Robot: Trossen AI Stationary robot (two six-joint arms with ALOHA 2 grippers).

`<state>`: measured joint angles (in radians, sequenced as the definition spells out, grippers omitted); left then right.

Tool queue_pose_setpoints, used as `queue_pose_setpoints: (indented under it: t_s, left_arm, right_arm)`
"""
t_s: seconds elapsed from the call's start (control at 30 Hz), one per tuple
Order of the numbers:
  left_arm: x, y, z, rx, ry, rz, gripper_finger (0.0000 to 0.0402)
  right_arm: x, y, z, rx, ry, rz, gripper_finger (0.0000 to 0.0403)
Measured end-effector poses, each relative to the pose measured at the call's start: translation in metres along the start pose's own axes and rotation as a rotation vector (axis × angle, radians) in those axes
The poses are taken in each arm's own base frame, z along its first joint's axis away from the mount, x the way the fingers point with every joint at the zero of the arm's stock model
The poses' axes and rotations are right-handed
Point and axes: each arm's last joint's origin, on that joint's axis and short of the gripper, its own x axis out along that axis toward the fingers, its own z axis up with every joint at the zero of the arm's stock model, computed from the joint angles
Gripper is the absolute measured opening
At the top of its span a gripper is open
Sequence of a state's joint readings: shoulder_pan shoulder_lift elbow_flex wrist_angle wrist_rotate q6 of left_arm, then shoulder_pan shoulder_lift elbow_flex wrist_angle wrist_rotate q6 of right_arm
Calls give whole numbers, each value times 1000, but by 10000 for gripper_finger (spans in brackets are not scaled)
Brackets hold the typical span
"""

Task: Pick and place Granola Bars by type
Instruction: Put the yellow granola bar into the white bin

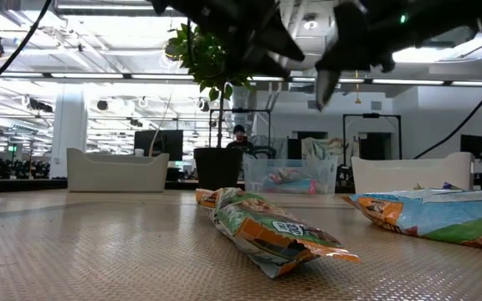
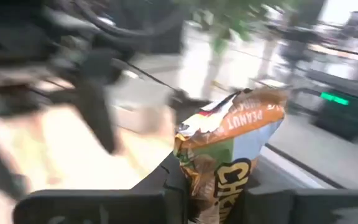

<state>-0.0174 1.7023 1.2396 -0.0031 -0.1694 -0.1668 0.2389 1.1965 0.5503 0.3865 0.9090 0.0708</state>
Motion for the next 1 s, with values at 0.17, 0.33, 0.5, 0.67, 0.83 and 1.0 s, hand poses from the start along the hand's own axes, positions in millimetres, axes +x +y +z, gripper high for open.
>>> queue_pose_setpoints:
  t_s: [0.17,0.33,0.5,0.67,0.83,1.0]
  left_arm:
    - [0,3,-7,-29,75,21,276]
    - [0,4,-10,-31,101,26,275]
    - [0,4,-11,-29,114,28,273]
    - [-1,4,-12,-27,124,30,272]
    - [-1,4,-16,-21,167,28,272]
    - [-2,-3,-18,21,181,-11,272]
  right_arm:
    - [9,-23,-12,22,114,-166,43]
    - [10,-54,-20,77,225,-299,43]
    - [2,-80,-27,107,320,-411,44]
    - [-5,-97,-30,126,374,-484,45]
    - [-8,-107,-35,134,463,-481,48]
    - [-5,-118,-42,150,563,-500,59]
